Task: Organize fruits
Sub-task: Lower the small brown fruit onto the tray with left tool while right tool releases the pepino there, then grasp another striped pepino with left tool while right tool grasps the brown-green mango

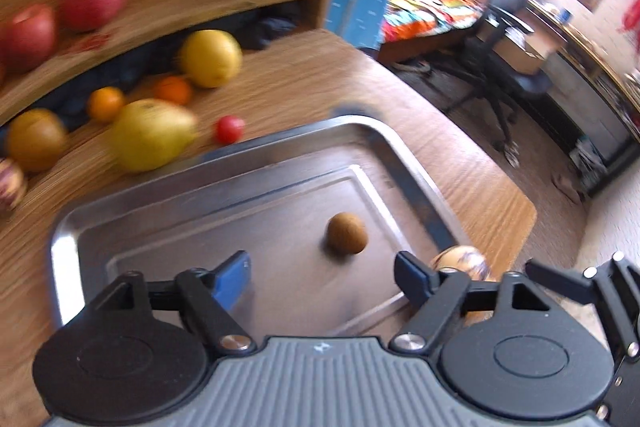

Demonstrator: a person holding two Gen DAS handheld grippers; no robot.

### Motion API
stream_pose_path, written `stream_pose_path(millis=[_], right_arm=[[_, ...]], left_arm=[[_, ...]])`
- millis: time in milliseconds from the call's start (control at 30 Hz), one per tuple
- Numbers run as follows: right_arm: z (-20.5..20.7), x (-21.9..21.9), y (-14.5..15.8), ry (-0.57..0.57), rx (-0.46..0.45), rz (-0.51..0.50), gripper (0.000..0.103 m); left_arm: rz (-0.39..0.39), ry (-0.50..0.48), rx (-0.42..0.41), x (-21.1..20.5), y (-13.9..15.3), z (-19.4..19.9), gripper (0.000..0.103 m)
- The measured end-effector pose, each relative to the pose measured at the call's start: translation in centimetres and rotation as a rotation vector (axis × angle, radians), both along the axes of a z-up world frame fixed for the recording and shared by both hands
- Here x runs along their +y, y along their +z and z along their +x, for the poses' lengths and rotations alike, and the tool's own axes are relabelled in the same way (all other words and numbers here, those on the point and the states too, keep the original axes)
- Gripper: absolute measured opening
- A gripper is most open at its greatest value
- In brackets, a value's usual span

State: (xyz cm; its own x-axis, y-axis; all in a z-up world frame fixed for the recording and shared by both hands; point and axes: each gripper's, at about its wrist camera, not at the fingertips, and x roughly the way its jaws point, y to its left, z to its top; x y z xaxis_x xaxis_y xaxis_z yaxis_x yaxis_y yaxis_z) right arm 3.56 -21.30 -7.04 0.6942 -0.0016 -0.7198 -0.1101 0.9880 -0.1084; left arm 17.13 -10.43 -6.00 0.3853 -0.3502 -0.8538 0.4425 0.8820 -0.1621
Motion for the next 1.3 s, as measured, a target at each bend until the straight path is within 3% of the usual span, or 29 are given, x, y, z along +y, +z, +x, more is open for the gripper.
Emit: stream_pose_path(millis=[267,667,1000,1300], right_arm=[[-1.2,1.3,0.8,0.111,-0.016,0.019,0.102],[-1.2,5.6,0.9,0.252,-0.017,0.048,0.102],[2.3,10.0,1.7,0.306,-0.030,0.073,0.102],[6.8,13.6,1.8,0.307,-0.023,0.074,0.102]], left_arm=[[0.010,0.121,-0.013,5.3,1.0,-4.1,0.098],[0.071,0.311,0.074,12.2,-0.2,-6.8,0.098],[0.116,0.374,0.069,16.5,1.0,-4.5,0.102],[0.111,0.392,0.053,20.3,1.5,0.1,0.102]])
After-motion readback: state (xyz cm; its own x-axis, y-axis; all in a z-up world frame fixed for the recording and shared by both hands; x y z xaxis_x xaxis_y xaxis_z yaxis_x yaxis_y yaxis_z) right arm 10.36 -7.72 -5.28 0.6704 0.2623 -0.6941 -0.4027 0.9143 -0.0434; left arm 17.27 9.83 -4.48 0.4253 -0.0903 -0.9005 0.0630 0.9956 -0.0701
